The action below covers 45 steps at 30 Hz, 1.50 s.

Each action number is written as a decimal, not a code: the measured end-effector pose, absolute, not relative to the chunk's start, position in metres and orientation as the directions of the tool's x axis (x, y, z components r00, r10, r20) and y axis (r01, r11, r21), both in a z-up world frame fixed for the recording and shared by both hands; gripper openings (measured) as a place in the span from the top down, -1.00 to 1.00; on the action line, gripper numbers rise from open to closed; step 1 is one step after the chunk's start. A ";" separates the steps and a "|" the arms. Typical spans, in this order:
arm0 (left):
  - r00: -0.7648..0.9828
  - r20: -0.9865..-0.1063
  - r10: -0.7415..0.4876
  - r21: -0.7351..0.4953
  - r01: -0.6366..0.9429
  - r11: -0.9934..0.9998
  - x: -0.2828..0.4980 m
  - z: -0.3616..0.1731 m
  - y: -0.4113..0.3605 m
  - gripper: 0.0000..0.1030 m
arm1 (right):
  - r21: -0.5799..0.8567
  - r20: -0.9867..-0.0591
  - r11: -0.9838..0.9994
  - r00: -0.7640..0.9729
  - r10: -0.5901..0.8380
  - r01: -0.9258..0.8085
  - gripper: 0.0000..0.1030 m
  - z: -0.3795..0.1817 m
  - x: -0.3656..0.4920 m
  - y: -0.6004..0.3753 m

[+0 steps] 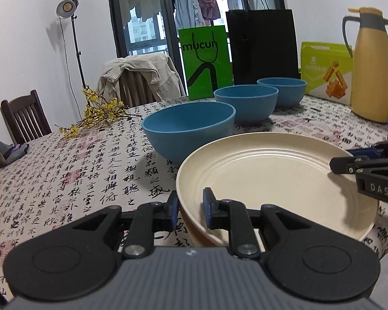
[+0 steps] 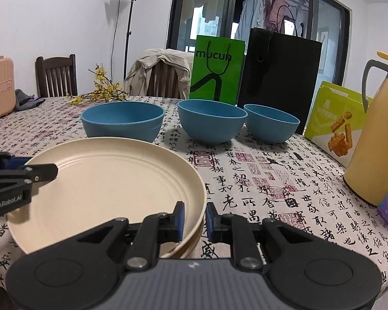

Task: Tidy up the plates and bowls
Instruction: 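Lower the cream plate onto the stacked cream plates with both grippers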

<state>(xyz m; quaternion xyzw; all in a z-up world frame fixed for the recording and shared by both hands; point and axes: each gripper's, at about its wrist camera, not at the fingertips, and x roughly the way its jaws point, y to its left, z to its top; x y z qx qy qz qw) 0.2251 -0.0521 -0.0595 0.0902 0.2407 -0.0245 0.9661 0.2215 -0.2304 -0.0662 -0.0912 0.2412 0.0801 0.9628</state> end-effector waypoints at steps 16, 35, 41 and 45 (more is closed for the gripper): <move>0.881 -0.471 0.037 0.266 0.102 0.959 0.228 -0.069 -0.060 0.60 | -0.196 -0.470 0.960 0.878 0.085 -0.198 0.68 -0.076 0.220 -0.227; 0.864 -0.504 -0.006 0.206 0.127 0.970 0.229 -0.063 -0.051 0.60 | -0.147 -0.489 0.964 0.864 0.122 -0.220 0.68 -0.073 0.218 -0.237; 0.879 -0.478 -0.006 0.164 0.096 0.982 0.230 -0.055 -0.042 0.60 | -0.102 -0.495 0.971 0.858 0.139 -0.216 0.68 -0.072 0.220 -0.241; 0.883 -0.469 -0.018 0.136 0.092 0.986 0.236 -0.051 -0.039 0.62 | -0.074 -0.491 0.977 0.860 0.141 -0.202 0.68 -0.072 0.220 -0.245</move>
